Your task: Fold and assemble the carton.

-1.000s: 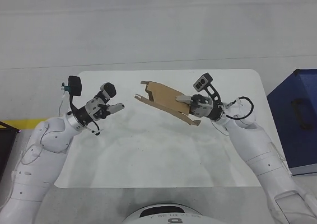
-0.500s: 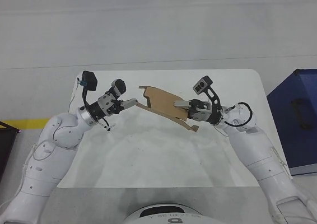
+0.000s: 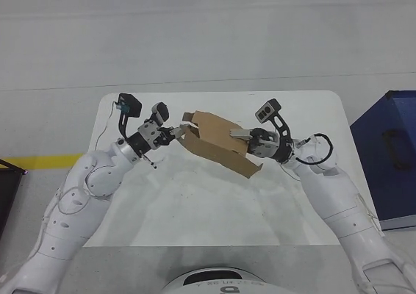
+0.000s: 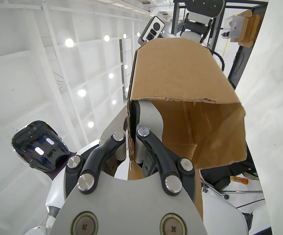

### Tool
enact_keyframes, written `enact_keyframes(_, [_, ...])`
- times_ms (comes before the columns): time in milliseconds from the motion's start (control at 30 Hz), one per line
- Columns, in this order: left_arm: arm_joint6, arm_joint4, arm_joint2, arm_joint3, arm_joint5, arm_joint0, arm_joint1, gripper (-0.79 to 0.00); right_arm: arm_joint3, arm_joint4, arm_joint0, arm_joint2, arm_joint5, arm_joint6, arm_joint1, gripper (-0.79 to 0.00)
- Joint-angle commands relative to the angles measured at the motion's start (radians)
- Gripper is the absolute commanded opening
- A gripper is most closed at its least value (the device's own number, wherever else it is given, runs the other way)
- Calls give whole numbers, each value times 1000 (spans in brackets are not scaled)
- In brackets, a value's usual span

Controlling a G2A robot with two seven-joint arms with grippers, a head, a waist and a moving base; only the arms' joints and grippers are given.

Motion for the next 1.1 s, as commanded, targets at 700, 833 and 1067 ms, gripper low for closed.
enact_keyframes(700, [22,197,85,-52,227,1,-35,0,12,5,6,-1,11,-33,-7,-785])
enact_keyframes(833, [16,212,95,-54,228,-1,-40,0,15,3,9,-4,17,-38,-9,-785])
enact_keyframes(1067, [1,214,99,-54,226,-12,-47,0,18,-24,17,-19,33,-45,-11,-785])
